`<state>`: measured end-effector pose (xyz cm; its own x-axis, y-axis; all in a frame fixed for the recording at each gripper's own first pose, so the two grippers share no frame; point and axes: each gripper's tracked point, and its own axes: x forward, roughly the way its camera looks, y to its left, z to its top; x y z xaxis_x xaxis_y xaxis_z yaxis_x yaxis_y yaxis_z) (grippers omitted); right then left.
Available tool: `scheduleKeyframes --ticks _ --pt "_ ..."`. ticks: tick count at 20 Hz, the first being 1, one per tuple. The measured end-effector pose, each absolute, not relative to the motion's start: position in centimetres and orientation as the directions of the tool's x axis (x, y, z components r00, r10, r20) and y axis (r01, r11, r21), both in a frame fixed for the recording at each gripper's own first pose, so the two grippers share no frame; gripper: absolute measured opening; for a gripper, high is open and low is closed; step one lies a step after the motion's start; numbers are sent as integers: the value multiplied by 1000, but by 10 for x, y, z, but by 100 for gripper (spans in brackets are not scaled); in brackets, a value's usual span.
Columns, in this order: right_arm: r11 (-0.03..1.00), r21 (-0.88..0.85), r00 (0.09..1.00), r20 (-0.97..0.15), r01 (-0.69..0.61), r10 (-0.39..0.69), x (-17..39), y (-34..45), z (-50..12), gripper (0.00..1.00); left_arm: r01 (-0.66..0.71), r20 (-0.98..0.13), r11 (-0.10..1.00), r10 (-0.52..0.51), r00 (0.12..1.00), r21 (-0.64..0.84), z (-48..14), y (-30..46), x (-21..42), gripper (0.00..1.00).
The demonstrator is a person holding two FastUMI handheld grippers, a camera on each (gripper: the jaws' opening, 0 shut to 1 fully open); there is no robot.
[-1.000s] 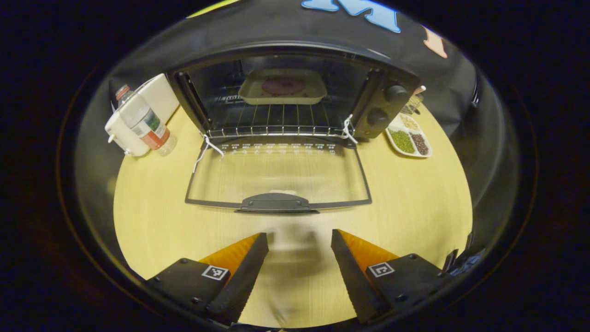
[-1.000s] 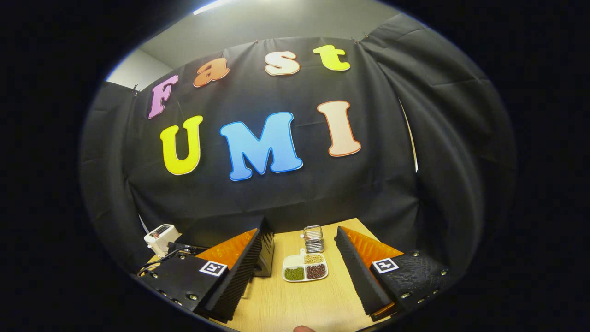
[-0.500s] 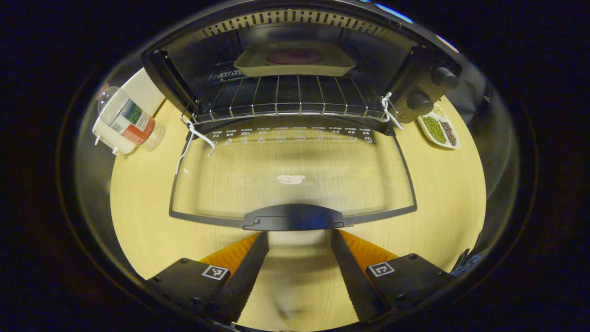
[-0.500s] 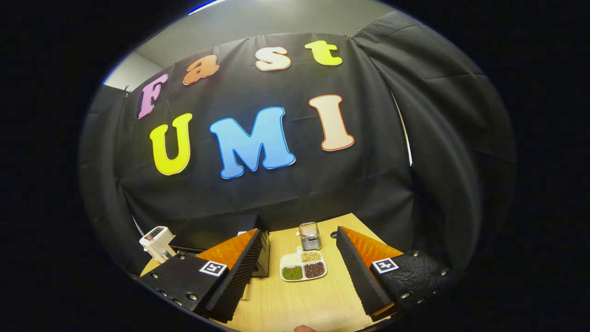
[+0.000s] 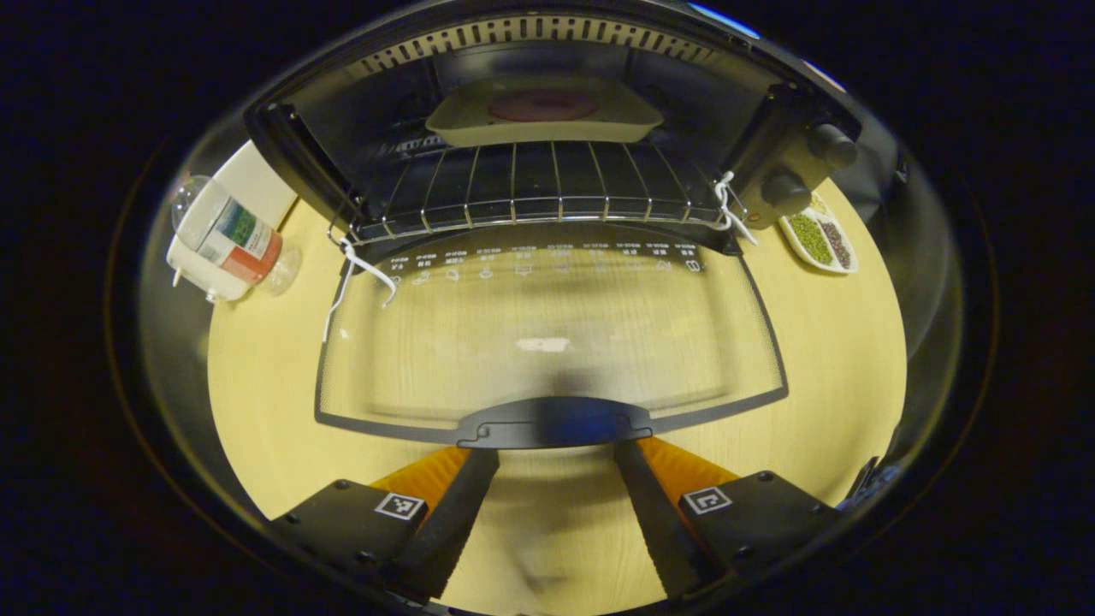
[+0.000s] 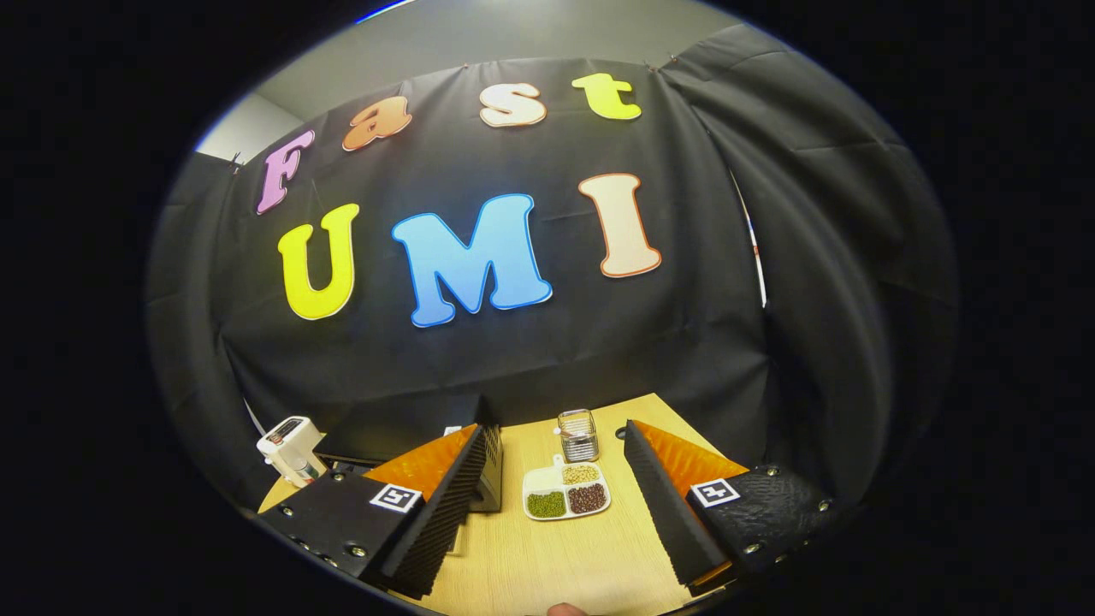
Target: Open the electric oven with the left hand, put the food in, and close the electric oven.
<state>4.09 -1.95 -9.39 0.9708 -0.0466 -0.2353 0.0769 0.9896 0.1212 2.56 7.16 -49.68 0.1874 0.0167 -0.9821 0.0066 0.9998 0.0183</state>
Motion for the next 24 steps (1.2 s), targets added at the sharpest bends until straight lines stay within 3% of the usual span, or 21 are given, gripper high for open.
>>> scheduleKeyframes --ticks 1,2,6,7,9,10,15,16,18,24 --pt "990 119 972 -231 72 -43 41 -18 -92 99 9 -980 1000 16 199 18 -492 71 25 99" --pt "990 121 973 -229 68 -39 41 -16 -91 99 11 -977 1000 14 211 16 -488 71 25 89" --pt "991 122 974 -225 54 -25 39 -10 -89 99 16 -963 1000 2 271 7 -465 70 25 99" --pt "993 109 974 -224 55 -30 38 -11 -87 99 17 -958 1000 -1 285 4 -460 70 25 94" --pt "994 96 975 -222 47 -25 36 -13 -86 99 13 -951 1000 -6 310 -2 -451 70 26 99" --pt "995 91 975 -223 46 -25 36 -15 -86 99 13 -947 1000 -4 320 0 -447 70 27 89" --pt "994 100 976 -217 50 -27 34 -22 -81 99 12 -938 1000 12 346 17 -442 72 34 99" --pt "994 98 976 -217 49 -26 34 -24 -81 99 10 -936 1000 17 351 21 -442 73 34 94" --pt "995 92 975 -221 48 -27 32 -27 -82 99 3 -933 1000 24 360 27 -441 72 38 99" --pt "995 89 972 -234 54 -32 26 -38 -86 99 -4 -919 999 49 390 52 -439 74 45 94"
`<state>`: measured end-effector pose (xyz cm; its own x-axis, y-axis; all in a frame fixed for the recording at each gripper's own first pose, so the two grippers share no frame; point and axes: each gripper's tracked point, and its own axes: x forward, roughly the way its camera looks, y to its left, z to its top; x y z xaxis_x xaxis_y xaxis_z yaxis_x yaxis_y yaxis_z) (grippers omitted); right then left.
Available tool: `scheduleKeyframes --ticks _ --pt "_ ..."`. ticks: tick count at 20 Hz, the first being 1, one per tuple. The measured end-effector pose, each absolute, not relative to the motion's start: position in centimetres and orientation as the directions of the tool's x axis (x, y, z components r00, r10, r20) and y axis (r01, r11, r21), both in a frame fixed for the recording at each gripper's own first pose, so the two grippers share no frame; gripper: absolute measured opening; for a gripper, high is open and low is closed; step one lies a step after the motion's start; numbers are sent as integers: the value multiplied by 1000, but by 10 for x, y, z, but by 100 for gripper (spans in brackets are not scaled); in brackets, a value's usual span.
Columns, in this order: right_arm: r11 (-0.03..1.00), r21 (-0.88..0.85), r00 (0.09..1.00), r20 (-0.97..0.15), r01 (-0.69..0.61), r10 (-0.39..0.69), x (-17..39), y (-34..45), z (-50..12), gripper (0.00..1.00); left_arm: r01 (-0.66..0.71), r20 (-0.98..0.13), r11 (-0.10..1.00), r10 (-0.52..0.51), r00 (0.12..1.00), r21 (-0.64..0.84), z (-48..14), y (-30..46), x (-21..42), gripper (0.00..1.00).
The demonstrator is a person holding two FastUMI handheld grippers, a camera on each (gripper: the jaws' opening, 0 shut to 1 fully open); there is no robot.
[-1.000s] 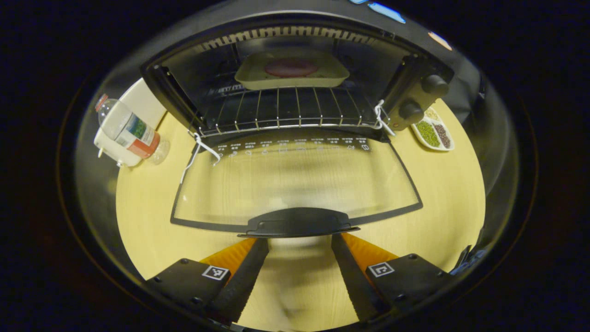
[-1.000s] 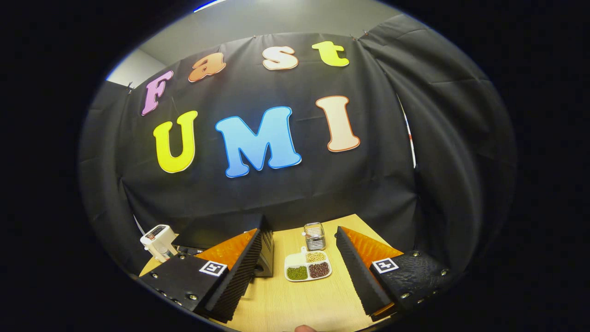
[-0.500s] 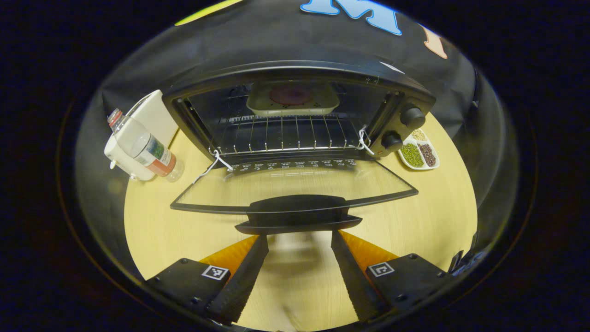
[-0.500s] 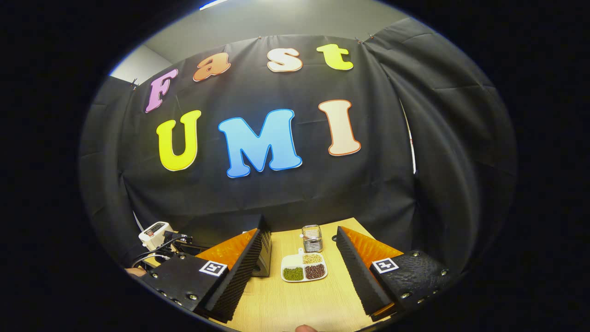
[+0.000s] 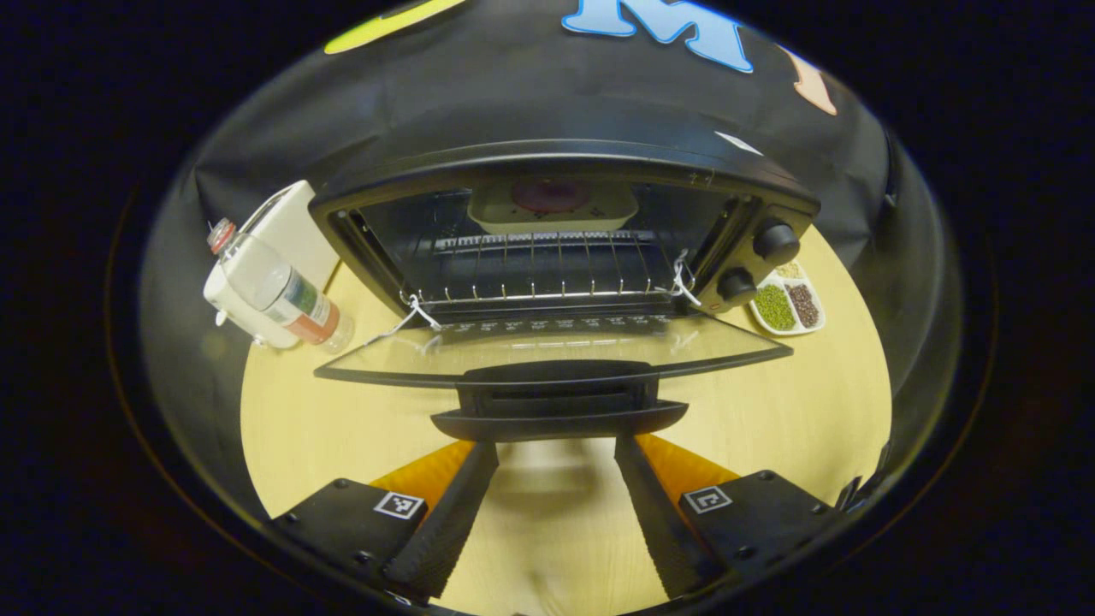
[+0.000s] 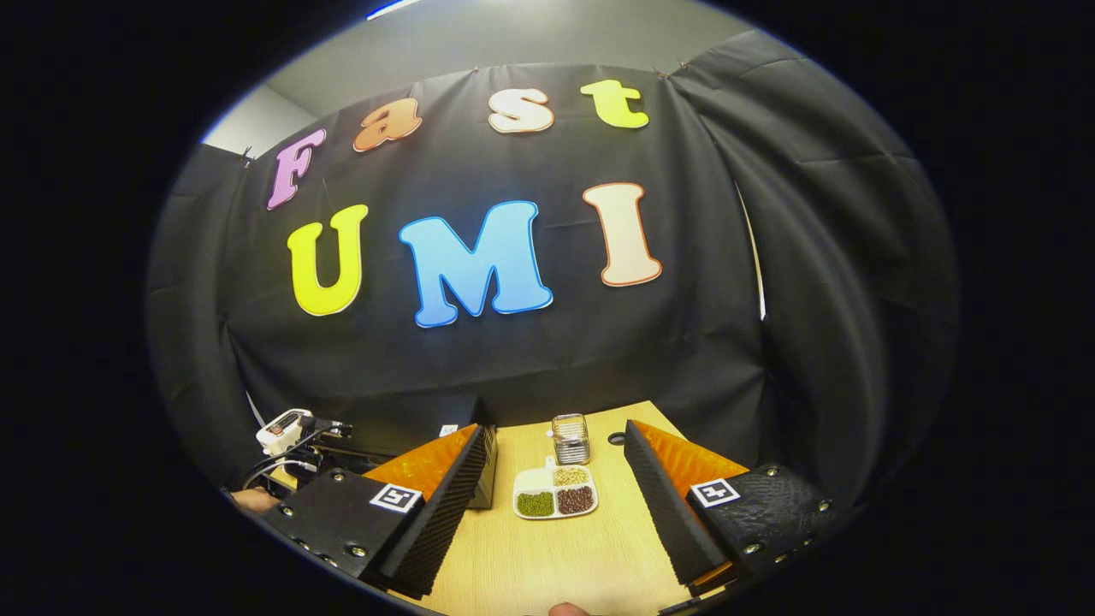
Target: Open the electric oven with the left hand, put the food in, and close the electric oven.
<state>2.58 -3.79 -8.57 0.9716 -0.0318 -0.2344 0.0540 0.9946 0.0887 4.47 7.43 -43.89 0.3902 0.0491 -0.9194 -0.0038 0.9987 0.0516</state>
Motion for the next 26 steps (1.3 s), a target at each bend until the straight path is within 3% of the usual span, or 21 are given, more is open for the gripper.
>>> scheduleKeyframes --ticks 1,2,9,10,16,18,23,24,26 --pt "995 83 971 -235 54 -33 25 -40 -86 99 1 -914 998 52 403 57 -437 74 47 90" --pt "996 78 971 -236 53 -33 24 -42 -87 99 8 -908 998 55 414 64 -435 75 50 95" --pt "996 82 971 -240 30 -9 22 -37 -88 99 -9 -874 997 72 480 77 -412 78 77 99" --pt "996 80 971 -238 29 -9 20 -37 -87 99 -8 -868 997 76 491 82 -407 79 82 95" --pt "997 75 973 -231 17 1 15 -37 -85 99 9 -789 997 53 612 74 -362 68 89 94" --pt "999 48 978 -208 2 8 17 -38 -78 99 6 -717 997 48 696 72 -326 60 90 90" --pt "996 21 987 -133 -83 85 27 -20 -47 99 -37 -453 999 37 891 10 -198 23 72 99" --pt "995 20 987 -120 -102 104 29 -15 -40 99 -47 -392 999 48 919 12 -168 20 68 89" --pt "990 35 985 -98 -139 142 31 -4 -25 99 -38 -279 999 43 959 23 -118 11 58 99"
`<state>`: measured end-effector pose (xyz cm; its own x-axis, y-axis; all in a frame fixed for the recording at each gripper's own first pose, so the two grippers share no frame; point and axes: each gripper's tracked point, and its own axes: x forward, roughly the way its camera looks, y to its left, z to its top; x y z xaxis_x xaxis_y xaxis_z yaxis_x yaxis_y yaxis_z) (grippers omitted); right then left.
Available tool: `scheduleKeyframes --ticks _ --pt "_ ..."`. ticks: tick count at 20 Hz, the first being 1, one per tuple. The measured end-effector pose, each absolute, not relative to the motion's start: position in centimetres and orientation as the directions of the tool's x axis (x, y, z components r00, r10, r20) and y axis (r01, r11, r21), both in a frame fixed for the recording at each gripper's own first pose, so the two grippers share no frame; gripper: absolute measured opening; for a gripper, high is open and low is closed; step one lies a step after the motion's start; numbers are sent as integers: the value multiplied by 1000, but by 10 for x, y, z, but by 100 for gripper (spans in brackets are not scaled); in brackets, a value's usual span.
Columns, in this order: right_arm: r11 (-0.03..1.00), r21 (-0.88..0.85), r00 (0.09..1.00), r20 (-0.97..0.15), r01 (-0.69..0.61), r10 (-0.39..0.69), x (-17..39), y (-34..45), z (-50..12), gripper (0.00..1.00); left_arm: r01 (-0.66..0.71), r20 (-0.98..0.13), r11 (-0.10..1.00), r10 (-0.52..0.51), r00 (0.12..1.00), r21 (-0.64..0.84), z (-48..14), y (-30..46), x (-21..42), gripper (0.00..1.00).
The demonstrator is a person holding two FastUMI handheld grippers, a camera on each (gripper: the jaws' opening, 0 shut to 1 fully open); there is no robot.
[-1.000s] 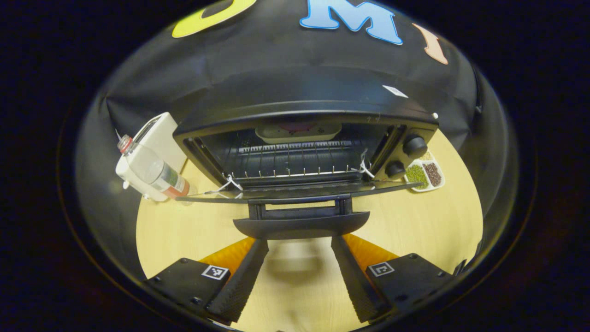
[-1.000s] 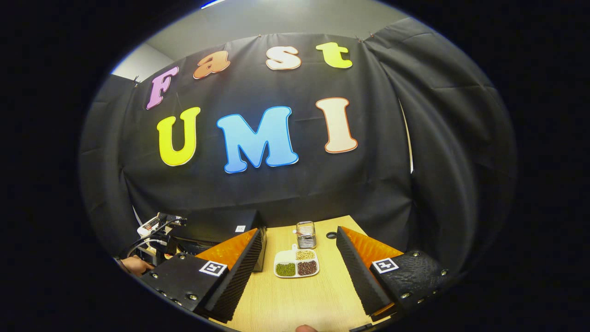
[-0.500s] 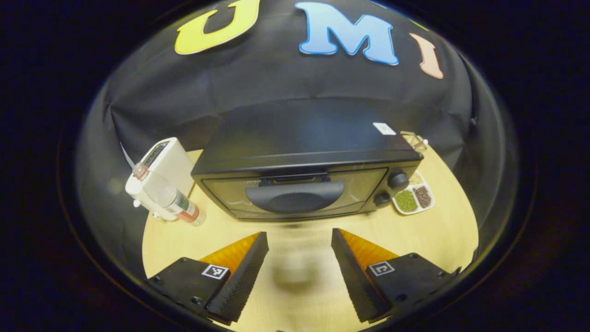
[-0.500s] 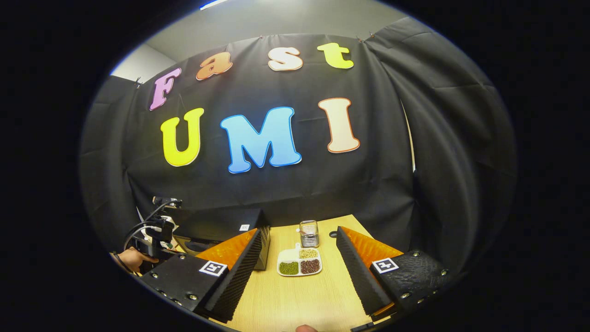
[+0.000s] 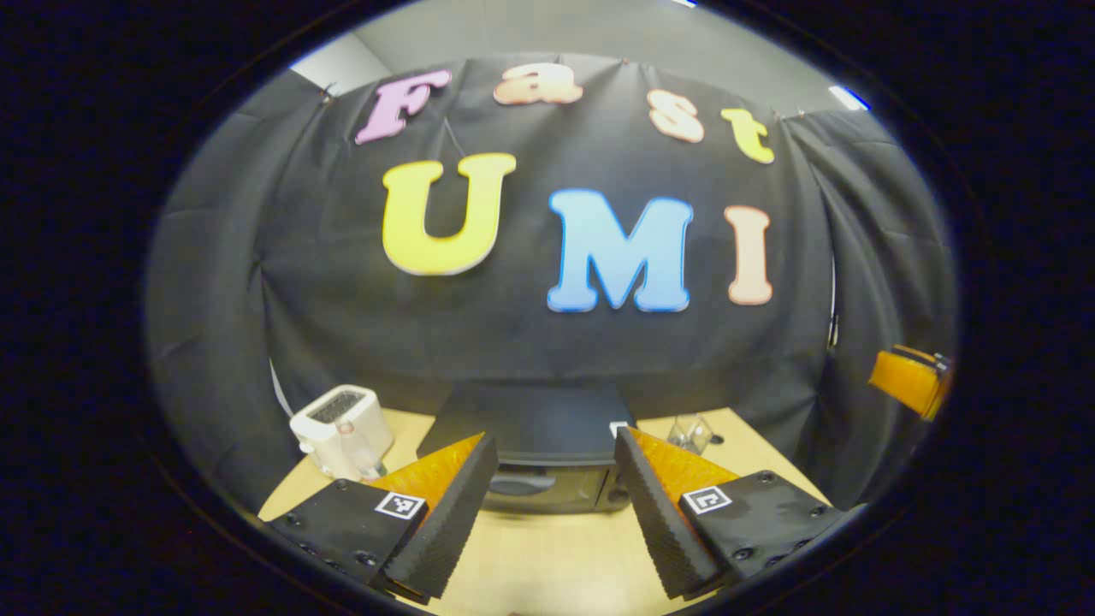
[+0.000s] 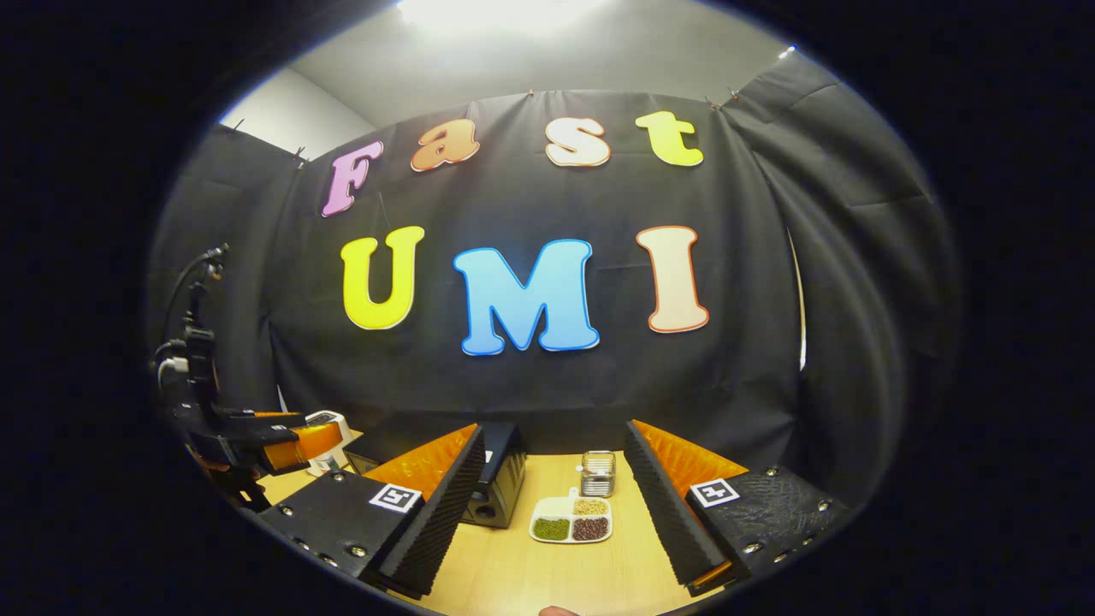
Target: Open the electric oven with the left hand, put the food in, and close the electric oven.
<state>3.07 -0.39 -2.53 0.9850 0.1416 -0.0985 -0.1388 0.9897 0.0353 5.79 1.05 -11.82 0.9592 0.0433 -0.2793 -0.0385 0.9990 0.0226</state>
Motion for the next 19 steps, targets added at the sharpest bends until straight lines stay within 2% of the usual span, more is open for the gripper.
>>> scheduleKeyframes --ticks 4,6,12,18,19 --pt "983 39 981 -66 -179 181 28 13 -2 99 -70 -111 996 76 991 59 -39 9 30 99" --pt "985 32 984 -53 -167 169 24 15 4 99 -57 -53 997 59 997 51 -13 8 17 99" --pt "994 33 993 -42 -109 110 9 32 19 98 -27 -10 999 28 1000 46 11 36 -3 99" --pt "997 37 998 -23 -63 64 -1 51 27 98 4 -21 999 -3 1000 37 6 58 -14 99" --pt "998 34 998 -18 -61 61 -4 56 28 92 10 -22 1000 -10 1000 28 4 59 -17 99"
